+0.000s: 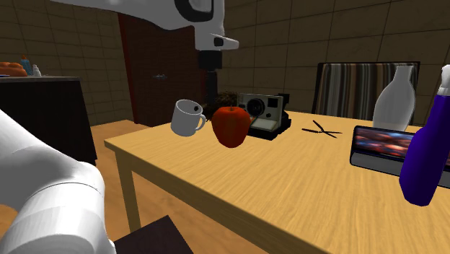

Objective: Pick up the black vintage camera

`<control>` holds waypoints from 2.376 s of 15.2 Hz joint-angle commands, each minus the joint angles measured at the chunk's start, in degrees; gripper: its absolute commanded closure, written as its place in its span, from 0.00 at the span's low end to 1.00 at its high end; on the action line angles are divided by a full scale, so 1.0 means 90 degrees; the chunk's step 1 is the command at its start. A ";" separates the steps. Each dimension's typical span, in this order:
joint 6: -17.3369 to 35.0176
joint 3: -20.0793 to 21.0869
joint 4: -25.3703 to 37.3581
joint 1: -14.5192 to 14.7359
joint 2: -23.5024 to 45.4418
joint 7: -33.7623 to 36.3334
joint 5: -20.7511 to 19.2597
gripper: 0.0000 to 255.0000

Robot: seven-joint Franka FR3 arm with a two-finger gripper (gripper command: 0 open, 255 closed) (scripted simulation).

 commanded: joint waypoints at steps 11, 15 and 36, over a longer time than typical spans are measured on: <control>-0.0658 0.1291 0.3991 -0.0456 0.3636 0.5005 -0.1220 0.00; -0.1232 0.1252 0.5619 -0.0086 0.4864 0.6230 -0.1815 0.00; -0.0613 0.1217 0.4743 -0.0231 0.4578 0.6164 -0.1663 1.00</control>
